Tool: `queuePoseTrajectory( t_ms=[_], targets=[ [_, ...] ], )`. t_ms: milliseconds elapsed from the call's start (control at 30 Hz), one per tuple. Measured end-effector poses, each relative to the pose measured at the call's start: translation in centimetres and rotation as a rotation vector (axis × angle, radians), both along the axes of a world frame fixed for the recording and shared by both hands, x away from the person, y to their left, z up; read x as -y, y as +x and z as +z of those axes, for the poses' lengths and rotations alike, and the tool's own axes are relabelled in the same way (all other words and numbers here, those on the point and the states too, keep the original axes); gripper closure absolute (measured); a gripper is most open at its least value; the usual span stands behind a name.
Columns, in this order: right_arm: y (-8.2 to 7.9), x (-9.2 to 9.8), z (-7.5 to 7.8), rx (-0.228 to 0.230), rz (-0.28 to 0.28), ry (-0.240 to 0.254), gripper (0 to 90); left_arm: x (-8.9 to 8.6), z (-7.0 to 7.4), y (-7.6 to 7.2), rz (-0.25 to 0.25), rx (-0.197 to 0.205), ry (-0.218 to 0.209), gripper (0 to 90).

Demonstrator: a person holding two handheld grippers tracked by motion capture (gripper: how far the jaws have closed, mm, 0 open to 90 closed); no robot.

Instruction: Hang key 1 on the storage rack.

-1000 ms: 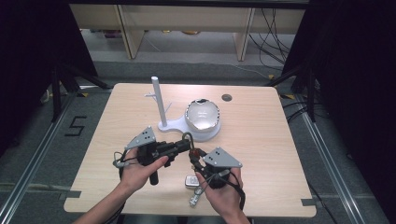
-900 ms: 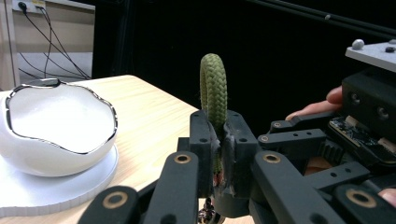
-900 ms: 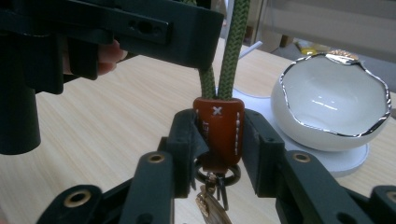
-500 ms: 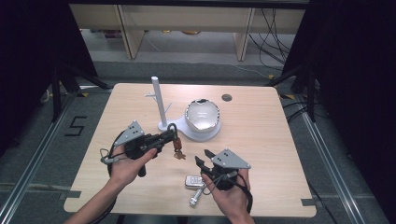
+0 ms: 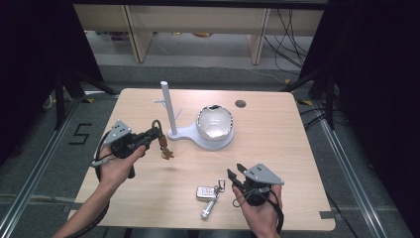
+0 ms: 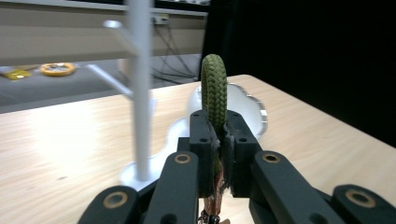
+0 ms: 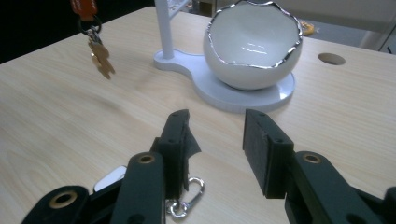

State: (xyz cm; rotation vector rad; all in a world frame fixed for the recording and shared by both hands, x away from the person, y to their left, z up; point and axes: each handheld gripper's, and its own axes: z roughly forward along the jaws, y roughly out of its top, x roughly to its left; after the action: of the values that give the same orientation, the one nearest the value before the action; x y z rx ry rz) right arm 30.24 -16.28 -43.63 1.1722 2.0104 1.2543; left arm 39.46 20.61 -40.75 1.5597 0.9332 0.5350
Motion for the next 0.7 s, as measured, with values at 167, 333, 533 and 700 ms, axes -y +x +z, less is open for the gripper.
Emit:
queuePoseTrajectory(
  t_ms=[167, 333, 533, 700],
  targets=[
    [-0.4, 0.8, -0.3, -0.019, -0.049, 0.026, 61.4, -1.2, 0.1, 1.1, 0.063, 0.001, 0.028, 83.3],
    [-0.2, 1.5, -0.4, 0.005, -0.039, 0.018, 61.3, -1.5, 0.1, 1.9, 0.085, 0.000, 0.041, 83.3],
    [-0.3, 1.7, -0.6, -0.010, -0.042, 0.028, 61.3, -1.5, 0.5, 3.3, 0.124, 0.000, 0.063, 83.2],
    [-0.3, 1.8, -0.7, -0.003, -0.048, 0.024, 61.3, -0.9, 1.0, 4.6, 0.139, 0.004, 0.086, 83.2]
  ],
)
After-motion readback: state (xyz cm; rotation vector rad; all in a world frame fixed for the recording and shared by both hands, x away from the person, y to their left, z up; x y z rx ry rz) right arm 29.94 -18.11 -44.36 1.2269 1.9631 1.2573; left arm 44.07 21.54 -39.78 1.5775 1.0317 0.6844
